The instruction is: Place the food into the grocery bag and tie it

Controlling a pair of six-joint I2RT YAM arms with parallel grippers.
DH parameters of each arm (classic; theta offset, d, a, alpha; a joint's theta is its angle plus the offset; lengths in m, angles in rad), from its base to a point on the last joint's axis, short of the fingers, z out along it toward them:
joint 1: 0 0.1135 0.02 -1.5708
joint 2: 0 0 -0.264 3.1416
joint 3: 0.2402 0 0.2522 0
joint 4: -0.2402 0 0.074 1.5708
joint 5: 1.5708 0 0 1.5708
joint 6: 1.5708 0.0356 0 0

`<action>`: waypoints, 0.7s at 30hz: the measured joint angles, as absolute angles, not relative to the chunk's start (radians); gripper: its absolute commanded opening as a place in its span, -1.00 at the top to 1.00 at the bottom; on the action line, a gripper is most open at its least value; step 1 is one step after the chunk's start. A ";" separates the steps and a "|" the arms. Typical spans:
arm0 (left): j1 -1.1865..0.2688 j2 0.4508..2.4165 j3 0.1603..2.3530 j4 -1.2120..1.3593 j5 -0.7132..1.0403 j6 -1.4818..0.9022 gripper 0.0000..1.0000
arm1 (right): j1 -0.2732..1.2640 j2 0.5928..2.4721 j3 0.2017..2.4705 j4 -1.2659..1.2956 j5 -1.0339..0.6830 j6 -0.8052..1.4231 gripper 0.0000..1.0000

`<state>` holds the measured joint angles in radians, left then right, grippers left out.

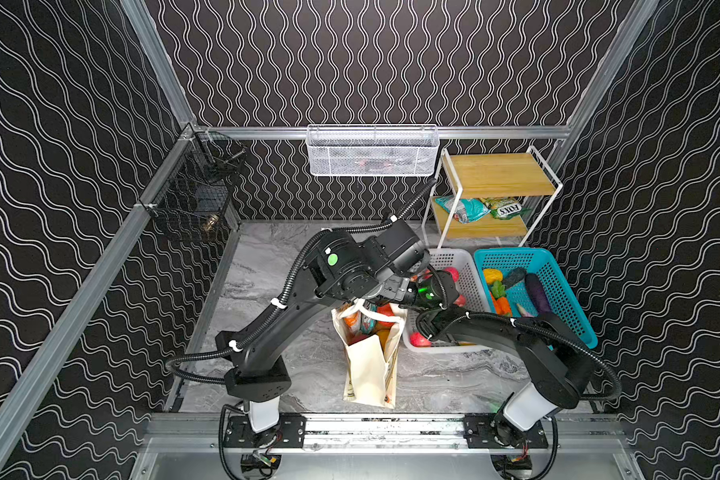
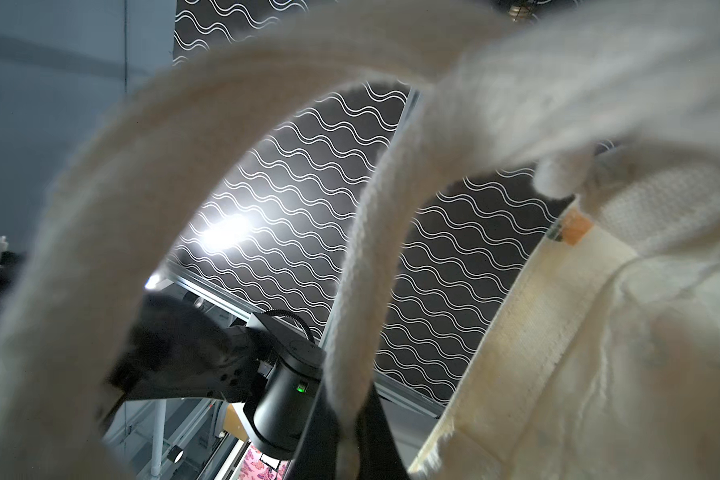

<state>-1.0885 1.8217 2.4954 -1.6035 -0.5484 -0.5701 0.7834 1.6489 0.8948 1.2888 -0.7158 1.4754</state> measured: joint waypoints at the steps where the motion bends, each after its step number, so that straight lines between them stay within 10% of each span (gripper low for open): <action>1: -1.089 1.809 2.484 -1.604 -0.556 -0.570 -0.84 | 0.783 1.652 0.897 1.293 -0.716 1.477 1.00; 21: -1.088 1.537 2.207 -1.492 -0.627 -0.636 -0.45 | 0.793 1.673 0.932 1.285 -0.720 1.476 1.00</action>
